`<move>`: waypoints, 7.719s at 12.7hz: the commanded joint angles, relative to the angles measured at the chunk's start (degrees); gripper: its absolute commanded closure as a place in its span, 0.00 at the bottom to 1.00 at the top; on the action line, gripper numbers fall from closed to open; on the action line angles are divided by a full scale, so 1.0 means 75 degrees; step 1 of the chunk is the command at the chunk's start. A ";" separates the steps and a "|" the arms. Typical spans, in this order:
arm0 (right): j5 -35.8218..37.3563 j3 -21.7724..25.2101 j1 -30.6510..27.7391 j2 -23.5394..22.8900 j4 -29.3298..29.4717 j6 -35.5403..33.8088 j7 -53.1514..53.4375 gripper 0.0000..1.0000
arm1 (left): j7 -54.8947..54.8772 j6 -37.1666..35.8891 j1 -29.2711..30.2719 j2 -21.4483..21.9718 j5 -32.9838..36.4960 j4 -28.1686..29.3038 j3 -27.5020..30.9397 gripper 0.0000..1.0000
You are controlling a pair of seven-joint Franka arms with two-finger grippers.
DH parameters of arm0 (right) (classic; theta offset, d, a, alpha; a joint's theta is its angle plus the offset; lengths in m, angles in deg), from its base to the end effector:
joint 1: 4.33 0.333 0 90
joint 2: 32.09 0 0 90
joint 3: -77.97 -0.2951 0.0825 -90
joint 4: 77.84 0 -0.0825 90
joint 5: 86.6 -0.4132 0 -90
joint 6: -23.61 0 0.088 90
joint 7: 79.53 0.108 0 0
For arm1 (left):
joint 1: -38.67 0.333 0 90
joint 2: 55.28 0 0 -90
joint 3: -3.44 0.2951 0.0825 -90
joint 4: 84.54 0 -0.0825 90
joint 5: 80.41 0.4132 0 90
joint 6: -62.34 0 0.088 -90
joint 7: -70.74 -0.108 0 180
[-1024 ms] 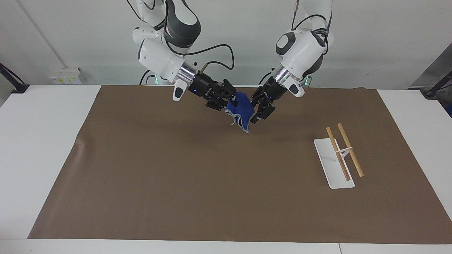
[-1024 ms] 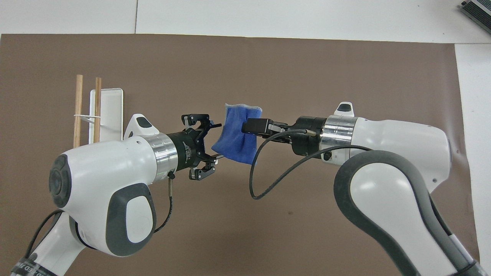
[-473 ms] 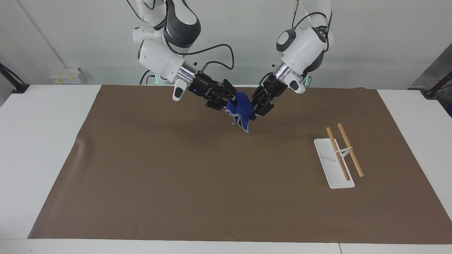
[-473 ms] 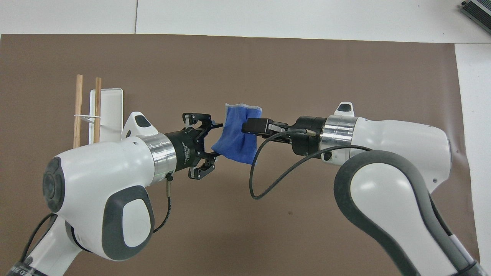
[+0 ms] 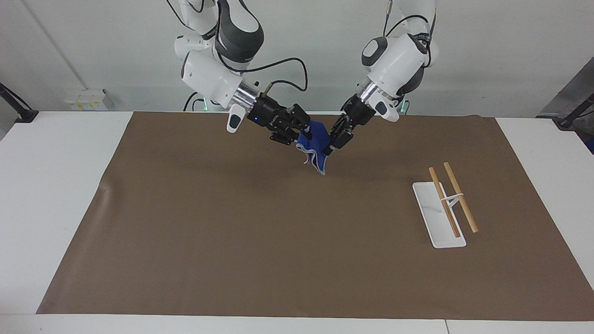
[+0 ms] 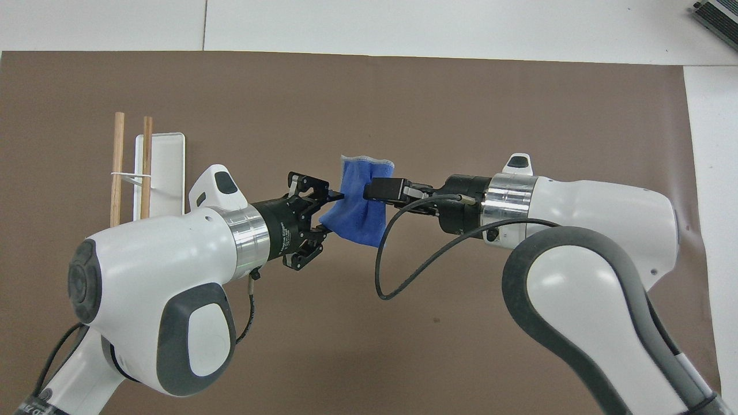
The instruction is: Right arm passes towel to left arm to hang
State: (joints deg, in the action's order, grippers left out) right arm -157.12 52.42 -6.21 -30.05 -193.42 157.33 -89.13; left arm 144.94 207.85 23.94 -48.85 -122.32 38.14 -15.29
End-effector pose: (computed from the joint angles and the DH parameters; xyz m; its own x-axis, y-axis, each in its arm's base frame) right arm 0.5501 0.2612 0.4786 0.9743 -0.2127 0.0741 -0.0467 -0.5125 -0.8574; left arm 0.4902 -0.3194 0.4696 0.4229 0.7790 -0.4630 0.8666 -0.1982 0.4580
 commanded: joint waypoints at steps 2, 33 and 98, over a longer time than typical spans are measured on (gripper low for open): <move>-0.0055 -0.0097 -0.0100 0.0127 -0.0045 0.0101 0.0202 1.00 | -0.1277 -0.0065 -0.0062 0.0139 -0.0154 0.0061 0.0107 0.69; 0.6986 0.0125 -0.1881 0.0585 0.0025 -0.1352 -0.0148 0.00 | -0.4631 -0.0604 0.4353 0.0128 -0.0060 0.0224 0.0201 1.00; 0.9449 0.3981 0.0626 -0.0001 0.2990 -0.5981 0.1948 0.00 | -0.9118 -0.0171 0.5762 0.0058 0.1428 0.2135 0.0189 1.00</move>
State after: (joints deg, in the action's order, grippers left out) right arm -86.99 81.77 -2.05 -31.71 -169.21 112.42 -73.46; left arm 78.57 204.32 67.34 -47.46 -113.15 53.54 -14.11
